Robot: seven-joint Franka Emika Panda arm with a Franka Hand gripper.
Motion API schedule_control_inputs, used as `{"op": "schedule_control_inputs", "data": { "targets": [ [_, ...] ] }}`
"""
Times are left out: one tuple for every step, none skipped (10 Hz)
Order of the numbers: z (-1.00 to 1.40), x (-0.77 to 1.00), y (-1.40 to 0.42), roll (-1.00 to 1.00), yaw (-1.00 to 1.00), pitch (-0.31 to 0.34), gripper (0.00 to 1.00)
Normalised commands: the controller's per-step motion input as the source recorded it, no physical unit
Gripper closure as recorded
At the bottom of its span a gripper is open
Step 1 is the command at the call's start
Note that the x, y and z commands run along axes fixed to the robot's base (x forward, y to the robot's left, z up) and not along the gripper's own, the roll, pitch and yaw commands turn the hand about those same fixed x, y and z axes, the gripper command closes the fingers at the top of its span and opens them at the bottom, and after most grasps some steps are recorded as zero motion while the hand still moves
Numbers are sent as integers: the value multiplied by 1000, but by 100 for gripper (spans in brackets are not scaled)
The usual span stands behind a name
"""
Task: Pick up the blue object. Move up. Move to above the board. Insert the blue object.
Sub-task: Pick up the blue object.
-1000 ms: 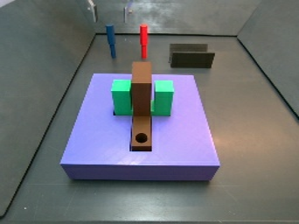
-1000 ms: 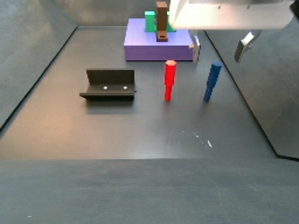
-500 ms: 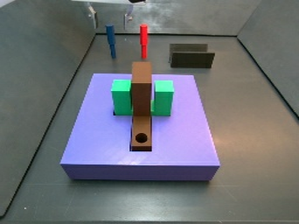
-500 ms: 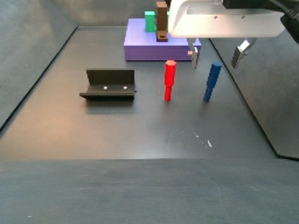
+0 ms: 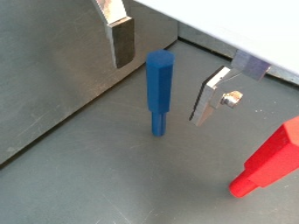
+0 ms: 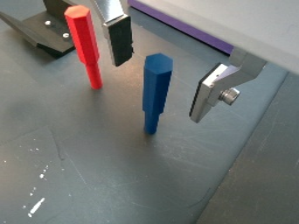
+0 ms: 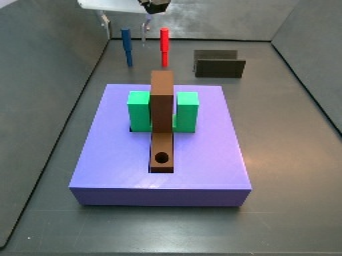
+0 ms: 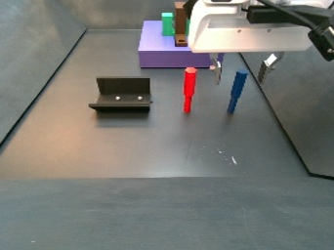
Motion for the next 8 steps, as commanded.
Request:
{"op": "schedule_control_inputs", "data": {
  "targets": [
    [0,0,0,0,0,0,0],
    [0,0,0,0,0,0,100],
    [0,0,0,0,0,0,100],
    [0,0,0,0,0,0,100],
    [0,0,0,0,0,0,100],
    [0,0,0,0,0,0,100],
    [0,0,0,0,0,0,100],
    [0,0,0,0,0,0,100]
  ]
}}
